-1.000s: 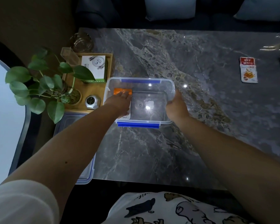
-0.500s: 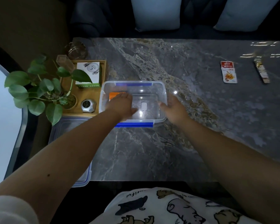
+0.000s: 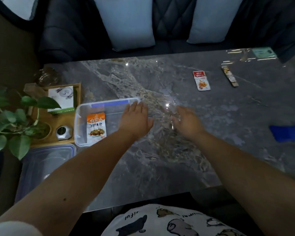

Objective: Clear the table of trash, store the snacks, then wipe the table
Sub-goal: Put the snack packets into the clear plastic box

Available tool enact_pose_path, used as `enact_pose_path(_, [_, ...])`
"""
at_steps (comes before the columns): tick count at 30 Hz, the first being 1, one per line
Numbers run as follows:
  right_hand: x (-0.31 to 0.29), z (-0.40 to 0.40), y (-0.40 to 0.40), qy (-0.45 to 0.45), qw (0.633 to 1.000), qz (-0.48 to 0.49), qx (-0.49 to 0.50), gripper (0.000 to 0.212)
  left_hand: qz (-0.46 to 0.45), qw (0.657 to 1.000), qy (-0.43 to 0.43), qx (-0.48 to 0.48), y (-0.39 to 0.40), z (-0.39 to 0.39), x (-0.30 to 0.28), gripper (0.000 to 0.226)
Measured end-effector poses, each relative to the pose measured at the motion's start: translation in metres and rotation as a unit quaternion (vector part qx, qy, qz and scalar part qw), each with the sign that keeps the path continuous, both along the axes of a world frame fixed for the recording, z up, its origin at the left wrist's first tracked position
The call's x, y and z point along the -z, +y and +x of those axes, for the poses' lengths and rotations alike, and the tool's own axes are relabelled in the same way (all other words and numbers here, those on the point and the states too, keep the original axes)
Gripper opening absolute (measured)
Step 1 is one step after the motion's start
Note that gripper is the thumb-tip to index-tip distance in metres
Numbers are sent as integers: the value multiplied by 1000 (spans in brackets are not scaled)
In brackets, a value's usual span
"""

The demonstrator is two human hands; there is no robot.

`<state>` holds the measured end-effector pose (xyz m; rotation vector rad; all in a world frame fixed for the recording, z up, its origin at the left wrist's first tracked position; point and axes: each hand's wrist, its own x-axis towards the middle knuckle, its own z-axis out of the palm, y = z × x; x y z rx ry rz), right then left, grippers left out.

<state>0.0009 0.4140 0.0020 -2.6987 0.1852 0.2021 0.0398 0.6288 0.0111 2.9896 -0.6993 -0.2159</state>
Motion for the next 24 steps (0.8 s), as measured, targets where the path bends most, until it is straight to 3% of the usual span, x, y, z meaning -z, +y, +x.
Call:
enact_pose_path(13, [14,47,-176,9,999,-29,25,53,9,998,63,-29,-173,53,39,69])
enact_pose_path(24, [39,127,-298,19,999,-42,14,47,-1,998,56,-40,-291,127,59,59])
